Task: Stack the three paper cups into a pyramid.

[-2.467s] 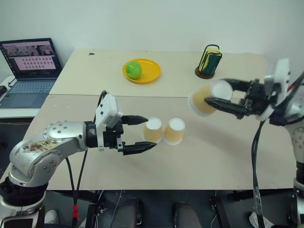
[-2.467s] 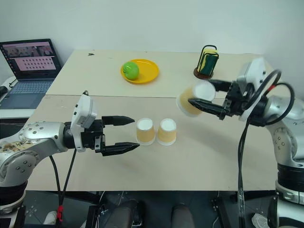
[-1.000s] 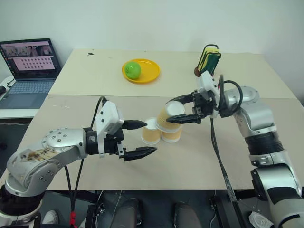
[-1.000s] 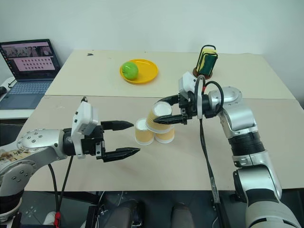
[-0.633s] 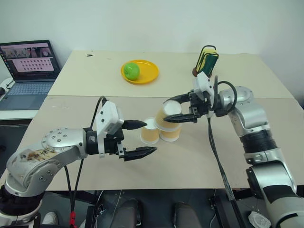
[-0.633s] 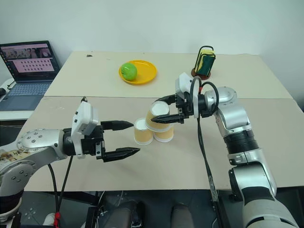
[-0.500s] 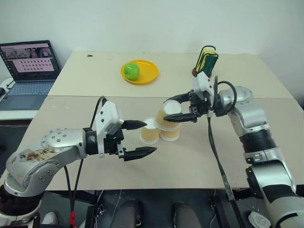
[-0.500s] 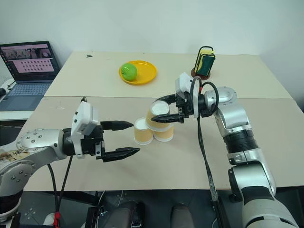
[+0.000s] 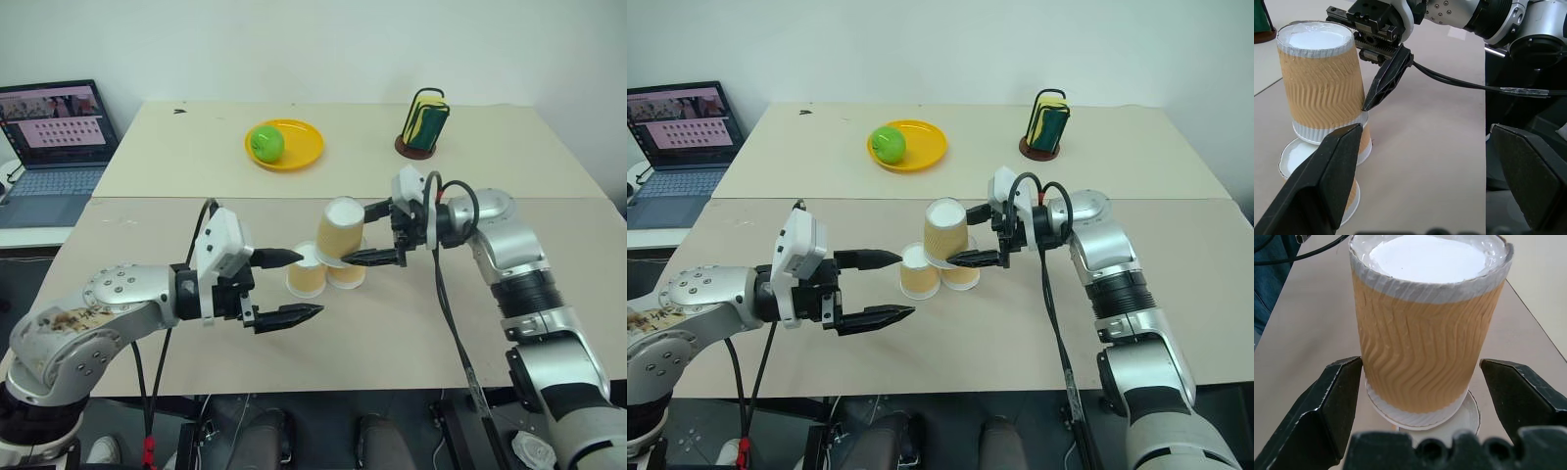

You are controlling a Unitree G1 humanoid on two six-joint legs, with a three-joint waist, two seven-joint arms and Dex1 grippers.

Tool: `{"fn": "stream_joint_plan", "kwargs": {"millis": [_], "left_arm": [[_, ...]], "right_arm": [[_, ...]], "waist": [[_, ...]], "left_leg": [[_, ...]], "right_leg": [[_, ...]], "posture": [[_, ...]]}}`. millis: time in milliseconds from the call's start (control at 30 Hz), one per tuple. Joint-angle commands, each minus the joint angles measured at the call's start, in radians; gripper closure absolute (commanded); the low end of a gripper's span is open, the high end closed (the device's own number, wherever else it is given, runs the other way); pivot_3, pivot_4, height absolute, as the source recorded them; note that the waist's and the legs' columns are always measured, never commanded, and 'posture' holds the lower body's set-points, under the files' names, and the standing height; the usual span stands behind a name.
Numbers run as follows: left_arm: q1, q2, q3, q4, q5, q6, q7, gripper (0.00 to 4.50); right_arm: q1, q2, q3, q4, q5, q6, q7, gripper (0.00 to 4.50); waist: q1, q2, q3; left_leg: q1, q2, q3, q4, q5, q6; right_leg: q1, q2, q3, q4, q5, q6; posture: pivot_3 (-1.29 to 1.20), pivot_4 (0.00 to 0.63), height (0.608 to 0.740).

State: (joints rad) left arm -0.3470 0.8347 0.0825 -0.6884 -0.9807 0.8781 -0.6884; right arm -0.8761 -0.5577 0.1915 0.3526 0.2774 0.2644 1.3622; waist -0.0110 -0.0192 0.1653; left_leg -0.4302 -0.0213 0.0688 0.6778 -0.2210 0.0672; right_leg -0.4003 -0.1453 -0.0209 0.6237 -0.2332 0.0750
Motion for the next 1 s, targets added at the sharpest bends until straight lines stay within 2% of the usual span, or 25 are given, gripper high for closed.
{"fn": "stream_joint_plan", "kwargs": {"millis": [33, 433, 767, 867, 1000], "left_arm": [[-0.012, 0.011, 0.019, -0.014, -0.010, -0.001, 0.002, 0.00], [-0.020, 0.012, 0.013, -0.013, -0.016, 0.002, -0.005, 0.00], [0.003, 0.014, 0.025, -0.011, 0.001, -0.011, -0.009, 0.00], [0.040, -0.005, 0.057, 0.010, 0.048, -0.035, 0.041, 0.00], [0.072, -0.145, 0.148, 0.086, 0.218, -0.088, 0.344, 0.00]], "right_arm": [[-0.003, -0.022, -0.033, -0.045, 0.018, 0.006, 0.013, 0.04], [0.131, -0.122, -0.078, -0.200, 0.050, 0.072, 0.014, 0.04], [0.233, -0.253, -0.198, -0.104, 0.011, 0.036, -0.070, 0.04], [0.294, -0.290, -0.263, -0.091, -0.005, 0.032, -0.156, 0.04], [0.404, -0.260, -0.420, -0.180, -0.042, 0.074, -0.458, 0.04]], "waist": [[0.000, 0.000, 0.000], [0.002, 0.000, 0.000], [0.011, 0.000, 0.000], [0.012, 0.000, 0.000], [0.022, 0.000, 0.000]], "left_leg": [[0.000, 0.000, 0.000, 0.000, 0.000, 0.000], [-0.002, 0.001, 0.001, 0.000, 0.000, 0.000], [-0.002, 0.001, 0.001, 0.000, 0.000, 0.001], [-0.002, 0.000, 0.002, 0.000, 0.000, 0.001], [-0.002, 0.001, 0.002, 0.000, 0.000, 0.001]], "right_leg": [[0.000, 0.000, 0.000, 0.000, 0.000, 0.000], [-0.002, 0.000, 0.000, 0.001, 0.000, 0.000], [-0.002, 0.000, 0.000, 0.000, 0.000, 0.000], [-0.002, -0.001, 0.001, 0.000, 0.000, 0.000], [-0.002, -0.001, 0.001, 0.000, -0.001, -0.001]], "posture": [[0.00, 0.150, 0.726], [0.00, 0.150, 0.726], [0.00, 0.150, 0.726], [0.00, 0.150, 0.726], [0.00, 0.150, 0.726]]}}
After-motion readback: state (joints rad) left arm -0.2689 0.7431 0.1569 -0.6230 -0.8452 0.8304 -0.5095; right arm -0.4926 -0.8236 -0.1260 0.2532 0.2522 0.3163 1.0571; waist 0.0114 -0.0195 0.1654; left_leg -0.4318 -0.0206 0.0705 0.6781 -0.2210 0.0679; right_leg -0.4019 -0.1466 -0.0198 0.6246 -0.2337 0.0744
